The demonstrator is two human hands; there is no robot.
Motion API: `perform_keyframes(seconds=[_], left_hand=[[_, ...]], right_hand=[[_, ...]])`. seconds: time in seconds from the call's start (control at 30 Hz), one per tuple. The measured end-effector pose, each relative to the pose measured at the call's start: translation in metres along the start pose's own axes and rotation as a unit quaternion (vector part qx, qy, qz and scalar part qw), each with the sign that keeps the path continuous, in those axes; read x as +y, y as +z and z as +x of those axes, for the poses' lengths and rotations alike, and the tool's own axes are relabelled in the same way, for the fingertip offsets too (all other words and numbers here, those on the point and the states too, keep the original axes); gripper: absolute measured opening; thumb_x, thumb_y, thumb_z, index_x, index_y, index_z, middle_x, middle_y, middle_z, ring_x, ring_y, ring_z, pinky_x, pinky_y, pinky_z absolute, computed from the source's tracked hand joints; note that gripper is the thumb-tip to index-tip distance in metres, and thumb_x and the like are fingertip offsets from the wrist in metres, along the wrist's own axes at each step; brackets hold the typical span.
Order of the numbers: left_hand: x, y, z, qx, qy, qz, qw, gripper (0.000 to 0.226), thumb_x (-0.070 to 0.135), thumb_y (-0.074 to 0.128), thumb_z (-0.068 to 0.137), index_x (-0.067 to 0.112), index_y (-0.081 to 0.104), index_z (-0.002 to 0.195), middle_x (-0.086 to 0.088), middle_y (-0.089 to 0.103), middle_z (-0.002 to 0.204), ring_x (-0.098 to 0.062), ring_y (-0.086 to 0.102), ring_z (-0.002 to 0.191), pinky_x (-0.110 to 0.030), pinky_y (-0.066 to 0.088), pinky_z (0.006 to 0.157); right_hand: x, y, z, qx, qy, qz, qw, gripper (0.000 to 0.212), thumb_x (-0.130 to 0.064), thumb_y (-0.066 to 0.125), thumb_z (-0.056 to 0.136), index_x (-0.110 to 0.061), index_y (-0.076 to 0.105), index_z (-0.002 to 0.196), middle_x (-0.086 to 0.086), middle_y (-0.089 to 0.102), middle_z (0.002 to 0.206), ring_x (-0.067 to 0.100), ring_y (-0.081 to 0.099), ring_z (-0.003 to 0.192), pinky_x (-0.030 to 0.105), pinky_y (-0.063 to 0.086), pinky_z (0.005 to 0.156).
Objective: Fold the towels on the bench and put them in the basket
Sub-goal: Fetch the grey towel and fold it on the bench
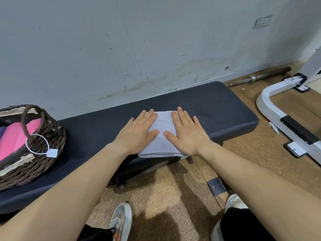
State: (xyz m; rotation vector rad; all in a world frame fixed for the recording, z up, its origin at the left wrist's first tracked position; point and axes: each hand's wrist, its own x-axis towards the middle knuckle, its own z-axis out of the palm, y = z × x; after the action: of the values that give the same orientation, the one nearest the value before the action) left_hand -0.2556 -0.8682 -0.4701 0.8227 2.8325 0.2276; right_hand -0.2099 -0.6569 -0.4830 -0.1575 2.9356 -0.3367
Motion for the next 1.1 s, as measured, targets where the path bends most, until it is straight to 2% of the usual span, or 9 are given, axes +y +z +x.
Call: perform_keyframes(seconds=[0.23,0.3,0.4,0.5,0.63,0.73,0.87,1.0,1.1], left_hand=[[-0.002,0.006,-0.002,-0.023,0.002,-0.002,1.000,0.066,0.055,0.013,0.101,0.028,-0.008,0.157,0.013,-0.019,0.163,-0.011,-0.017,0.151,-0.044,0.004,0.125],[0.001,0.006,-0.004,0.016,-0.033,-0.042,0.998,0.071,0.058,0.024,0.099,0.028,0.000,0.158,0.010,-0.007,0.166,-0.016,-0.002,0.153,-0.044,0.014,0.123],[0.013,-0.007,-0.007,0.083,-0.192,-0.072,0.975,0.081,0.065,0.047,0.089,0.020,0.024,0.153,-0.002,0.031,0.156,-0.026,0.033,0.140,-0.043,0.037,0.109],[0.019,-0.022,-0.010,0.021,-0.299,-0.087,0.950,0.067,0.066,0.052,0.082,0.017,0.050,0.128,-0.006,0.048,0.129,-0.029,0.048,0.119,-0.044,0.047,0.091],[0.022,-0.028,-0.009,-0.026,-0.258,-0.181,0.949,0.038,0.047,0.062,0.084,0.011,0.052,0.081,-0.003,0.060,0.091,-0.021,0.057,0.078,-0.035,0.044,0.067],[0.024,-0.038,-0.008,-0.015,-0.202,-0.229,0.952,0.030,0.038,0.066,0.088,0.013,0.048,0.088,-0.003,0.058,0.087,-0.019,0.053,0.076,-0.031,0.039,0.067],[0.022,-0.056,-0.003,-0.030,-0.105,-0.289,0.951,0.028,0.036,0.070,0.088,0.022,0.051,0.101,0.003,0.064,0.093,-0.015,0.059,0.085,-0.028,0.045,0.069],[0.016,-0.067,0.005,-0.013,-0.047,-0.302,0.952,0.019,0.034,0.072,0.088,0.031,0.058,0.100,-0.003,0.067,0.093,-0.011,0.059,0.080,-0.023,0.043,0.067],[0.006,-0.069,0.013,0.021,-0.102,-0.326,0.940,0.031,0.041,0.077,0.082,0.037,0.062,0.109,0.000,0.069,0.094,-0.012,0.064,0.089,-0.025,0.047,0.077]], right_hand=[[0.000,-0.001,0.000,-0.009,0.002,0.016,1.000,0.083,-0.070,0.014,0.096,-0.022,-0.012,0.159,0.002,-0.020,0.166,0.021,-0.013,0.154,0.048,-0.004,0.124],[0.000,-0.007,0.000,-0.022,0.000,0.015,1.000,0.084,-0.070,0.017,0.096,-0.022,-0.010,0.159,0.002,-0.016,0.167,0.023,-0.009,0.154,0.050,-0.002,0.124],[0.000,-0.021,-0.001,-0.001,0.001,0.014,1.000,0.090,-0.073,0.031,0.091,-0.021,0.006,0.159,0.007,0.010,0.166,0.031,0.014,0.150,0.050,0.013,0.122],[-0.001,-0.035,-0.003,0.014,0.028,-0.001,1.000,0.088,-0.073,0.044,0.085,-0.022,0.025,0.154,0.009,0.038,0.147,0.033,0.036,0.136,0.047,0.029,0.114],[0.001,-0.046,-0.002,0.016,0.043,-0.012,0.999,0.063,-0.066,0.047,0.086,-0.024,0.051,0.133,0.004,0.054,0.123,0.027,0.048,0.119,0.043,0.040,0.094],[0.005,-0.050,0.003,-0.003,0.036,0.088,0.995,0.059,-0.057,0.058,0.083,-0.025,0.051,0.132,-0.002,0.055,0.121,0.022,0.048,0.117,0.040,0.047,0.086],[0.008,-0.057,0.012,-0.015,0.017,0.209,0.978,0.073,-0.043,0.067,0.077,-0.028,0.041,0.143,-0.006,0.058,0.125,0.018,0.053,0.116,0.036,0.050,0.087],[0.011,-0.074,0.023,-0.033,0.027,0.353,0.935,0.039,-0.017,0.072,0.079,-0.023,0.065,0.117,-0.011,0.070,0.104,0.009,0.068,0.093,0.024,0.052,0.071],[0.015,-0.078,0.027,-0.077,0.044,0.404,0.911,0.027,-0.011,0.078,0.080,-0.016,0.074,0.107,-0.004,0.076,0.099,0.009,0.072,0.087,0.020,0.053,0.068]])
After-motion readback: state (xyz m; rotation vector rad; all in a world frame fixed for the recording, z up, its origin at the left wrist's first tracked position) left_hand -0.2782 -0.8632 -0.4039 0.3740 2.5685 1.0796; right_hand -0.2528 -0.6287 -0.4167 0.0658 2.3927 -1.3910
